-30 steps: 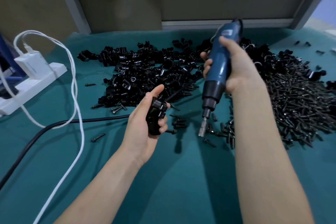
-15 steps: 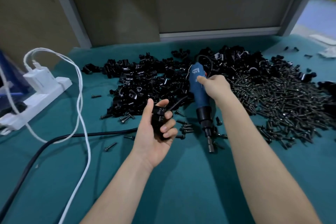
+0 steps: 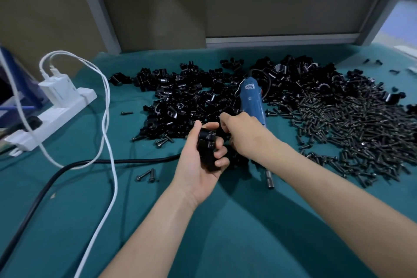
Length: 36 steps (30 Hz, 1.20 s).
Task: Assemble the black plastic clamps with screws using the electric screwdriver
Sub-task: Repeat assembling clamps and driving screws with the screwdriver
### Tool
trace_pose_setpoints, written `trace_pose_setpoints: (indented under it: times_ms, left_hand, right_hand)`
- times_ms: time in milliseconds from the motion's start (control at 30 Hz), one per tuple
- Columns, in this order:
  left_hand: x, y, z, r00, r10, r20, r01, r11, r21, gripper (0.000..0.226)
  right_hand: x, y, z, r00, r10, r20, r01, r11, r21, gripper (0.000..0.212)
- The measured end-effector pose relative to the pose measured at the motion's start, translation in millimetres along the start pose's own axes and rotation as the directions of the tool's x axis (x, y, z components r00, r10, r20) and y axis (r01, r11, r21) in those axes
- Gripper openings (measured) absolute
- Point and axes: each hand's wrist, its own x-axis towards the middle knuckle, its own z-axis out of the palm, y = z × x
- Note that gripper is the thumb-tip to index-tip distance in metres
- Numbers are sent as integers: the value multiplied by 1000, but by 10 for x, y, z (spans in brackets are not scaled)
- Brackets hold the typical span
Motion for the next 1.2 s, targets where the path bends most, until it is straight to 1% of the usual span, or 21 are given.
trace_pose_setpoints:
  times_ms: [67,167,200,300,333,400,433,467,533,567,667,833,900,1000,1067,1133,1200]
  left_hand:
    - [-16,4,8,1000,1,1,-1,1000,17,27]
    - [-32,-1,17,1000,19,2,-19,996,84,24]
    - [-41,-4,22,1000,24,2,-24,995,102,24]
    - [-50,-12,26,1000,27,9,-28,993,114,23]
    - [-54,-12,23,1000,26,8,-27,993,114,23]
    - [-58,-12,21,999,29,17,-31,992,122,23]
    - [-57,-16,23,999,35,25,-37,992,122,24]
    - [-57,-20,25,999,43,30,-46,992,117,25]
    - [-51,-29,27,998,59,32,-62,994,91,28]
    - [-51,-34,29,997,64,33,-67,994,85,30]
    - [-66,-39,36,997,69,22,-71,991,110,33]
    - [-94,-28,45,993,109,-46,-100,980,172,39]
    - [-106,-31,51,989,126,-72,-111,977,181,36]
    - [-110,-44,51,979,191,-75,-167,954,250,33]
    - [-116,-52,63,974,218,-60,-192,939,285,33]
    - [-118,-60,68,968,244,-60,-212,921,327,31]
    - [-115,-53,62,959,271,-81,-225,904,364,29]
  right_hand:
    - [-46,12,-40,999,-50,-2,50,996,77,30]
    - [-180,63,-205,981,-127,-145,158,960,231,23]
    - [-239,80,-279,974,-133,-184,185,935,303,22]
    - [-415,95,-455,956,-120,-266,246,824,511,32]
    - [-474,86,-474,953,-115,-280,262,779,570,31]
    - [-572,53,-467,952,-137,-272,286,714,640,20]
    - [-611,40,-452,956,-157,-247,284,701,654,12]
    - [-639,30,-438,960,-171,-220,276,697,662,9]
    - [-654,26,-394,963,-176,-204,268,712,649,21]
    - [-648,21,-367,960,-170,-221,273,735,620,25]
    - [-646,-39,-259,931,-172,-320,320,806,498,28]
    - [-687,-121,-84,826,-227,-516,436,838,328,25]
    - [-691,-134,-42,775,-254,-579,472,842,261,23]
    - [-682,-141,4,719,-271,-640,509,832,220,22]
    - [-674,-137,27,696,-278,-662,526,826,205,22]
    - [-672,-133,51,686,-287,-669,539,818,202,22]
    - [-667,-123,56,705,-288,-648,540,811,227,22]
